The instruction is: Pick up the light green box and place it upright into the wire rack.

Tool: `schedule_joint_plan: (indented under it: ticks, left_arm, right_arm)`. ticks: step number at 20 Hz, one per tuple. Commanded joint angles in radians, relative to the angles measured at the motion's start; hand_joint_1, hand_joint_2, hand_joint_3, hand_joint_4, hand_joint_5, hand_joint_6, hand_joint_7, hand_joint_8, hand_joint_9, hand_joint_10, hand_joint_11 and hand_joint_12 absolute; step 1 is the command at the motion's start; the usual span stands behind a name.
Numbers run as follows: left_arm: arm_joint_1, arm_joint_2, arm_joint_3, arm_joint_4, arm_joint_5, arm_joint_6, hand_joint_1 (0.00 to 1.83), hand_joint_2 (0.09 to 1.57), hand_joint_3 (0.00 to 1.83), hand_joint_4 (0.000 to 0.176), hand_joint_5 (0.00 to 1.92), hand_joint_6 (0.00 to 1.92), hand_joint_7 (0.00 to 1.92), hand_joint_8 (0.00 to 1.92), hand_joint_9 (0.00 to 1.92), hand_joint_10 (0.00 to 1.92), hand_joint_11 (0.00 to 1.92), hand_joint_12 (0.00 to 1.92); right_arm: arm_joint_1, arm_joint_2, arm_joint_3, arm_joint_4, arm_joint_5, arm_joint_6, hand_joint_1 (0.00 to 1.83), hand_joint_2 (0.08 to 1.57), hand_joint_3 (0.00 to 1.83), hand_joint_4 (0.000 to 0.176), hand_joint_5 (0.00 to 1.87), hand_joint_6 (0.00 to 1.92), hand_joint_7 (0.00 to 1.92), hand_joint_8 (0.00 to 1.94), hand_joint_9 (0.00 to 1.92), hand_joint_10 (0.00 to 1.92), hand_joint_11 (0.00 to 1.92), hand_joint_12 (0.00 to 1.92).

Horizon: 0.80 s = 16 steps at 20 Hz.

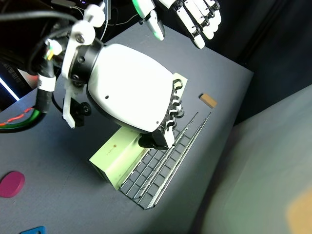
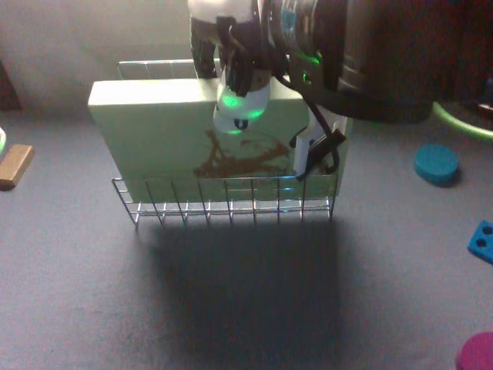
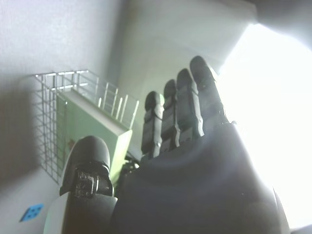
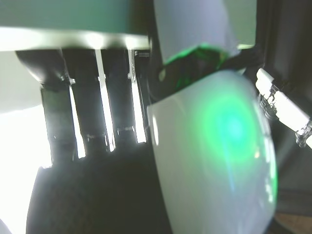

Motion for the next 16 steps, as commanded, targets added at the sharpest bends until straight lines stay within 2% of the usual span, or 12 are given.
schedule_joint_plan:
  ticks: [1, 4, 5, 6, 9, 10, 11, 12, 13, 16]
  left_arm:
    - [-0.014, 0.003, 0.003, 0.091, -0.017, 0.007, 0.0, 1.45, 0.0, 0.028, 0.14, 0.01, 0.11, 0.01, 0.09, 0.0, 0.0, 0.35]
    - [-0.013, 0.003, 0.004, 0.077, -0.017, 0.007, 0.0, 1.46, 0.0, 0.028, 0.14, 0.01, 0.11, 0.01, 0.09, 0.0, 0.0, 0.35]
    - [-0.013, 0.003, 0.004, 0.077, -0.017, 0.007, 0.0, 1.46, 0.0, 0.028, 0.14, 0.01, 0.11, 0.01, 0.09, 0.0, 0.0, 0.35]
    - [-0.013, 0.003, 0.004, 0.077, -0.018, 0.007, 0.0, 1.46, 0.0, 0.029, 0.14, 0.01, 0.11, 0.01, 0.09, 0.0, 0.0, 0.35]
    - [-0.008, 0.002, 0.01, 0.077, -0.034, 0.007, 0.0, 1.46, 0.0, 0.029, 0.13, 0.0, 0.11, 0.0, 0.09, 0.0, 0.0, 0.35]
    - [-0.007, 0.002, 0.014, 0.077, -0.043, 0.007, 0.0, 1.46, 0.0, 0.029, 0.13, 0.0, 0.11, 0.0, 0.09, 0.0, 0.0, 0.35]
    - [-0.007, 0.002, 0.017, 0.077, -0.05, 0.007, 0.0, 1.46, 0.0, 0.029, 0.13, 0.0, 0.11, 0.0, 0.09, 0.0, 0.0, 0.35]
    - [-0.007, 0.002, 0.021, 0.077, -0.052, 0.007, 0.0, 1.46, 0.0, 0.029, 0.13, 0.0, 0.1, 0.0, 0.09, 0.0, 0.0, 0.35]
    - [-0.007, 0.001, 0.025, 0.077, -0.053, 0.007, 0.0, 1.46, 0.0, 0.029, 0.14, 0.0, 0.1, 0.0, 0.09, 0.0, 0.0, 0.35]
    - [0.003, -0.003, 0.038, 0.077, -0.066, 0.007, 0.0, 1.45, 0.0, 0.029, 0.14, 0.0, 0.11, 0.0, 0.09, 0.0, 0.0, 0.35]
  right_arm:
    - [0.007, -0.005, 0.007, -0.071, 0.03, 0.007, 1.27, 1.04, 0.0, 0.0, 1.01, 0.93, 1.29, 0.54, 1.11, 0.94, 0.83, 1.59]
    - [-0.006, -0.017, 0.028, -0.071, 0.032, 0.008, 1.27, 1.04, 0.0, 0.0, 1.01, 0.94, 1.29, 0.54, 1.11, 0.94, 0.82, 1.58]
    - [-0.01, -0.018, 0.032, -0.071, 0.034, 0.008, 1.27, 1.05, 0.0, 0.0, 0.98, 0.97, 1.26, 0.6, 1.09, 0.94, 0.81, 1.56]
    - [-0.016, -0.02, 0.033, -0.071, 0.036, 0.008, 1.26, 1.08, 0.01, 0.0, 0.92, 1.05, 1.21, 0.69, 1.03, 0.88, 0.76, 1.57]
    - [-0.026, -0.022, 0.033, -0.072, 0.041, 0.007, 1.17, 1.22, 0.01, 0.0, 0.69, 1.43, 0.88, 1.15, 0.79, 0.8, 0.44, 1.65]
    - [-0.027, -0.022, 0.033, -0.072, 0.041, 0.007, 1.1, 1.25, 0.0, 0.0, 0.7, 1.4, 0.76, 0.8, 0.71, 0.81, 0.37, 1.66]
    - [-0.027, -0.022, 0.033, -0.072, 0.041, 0.007, 1.14, 1.17, 0.0, 0.0, 0.55, 0.96, 0.75, 0.62, 0.66, 0.81, 0.31, 1.64]
    - [-0.027, -0.022, 0.034, -0.073, 0.041, 0.007, 1.15, 1.14, 0.0, 0.0, 0.54, 0.74, 0.75, 0.49, 0.61, 0.81, 0.25, 1.63]
    - [-0.027, -0.022, 0.034, -0.073, 0.041, 0.008, 1.13, 1.12, 0.0, 0.0, 0.51, 0.61, 0.72, 0.36, 0.54, 0.79, 0.18, 1.61]
    - [-0.027, -0.022, 0.033, -0.073, 0.042, 0.008, 1.08, 1.09, 0.0, 0.0, 0.45, 0.41, 0.65, 0.13, 0.39, 0.69, 0.01, 1.56]
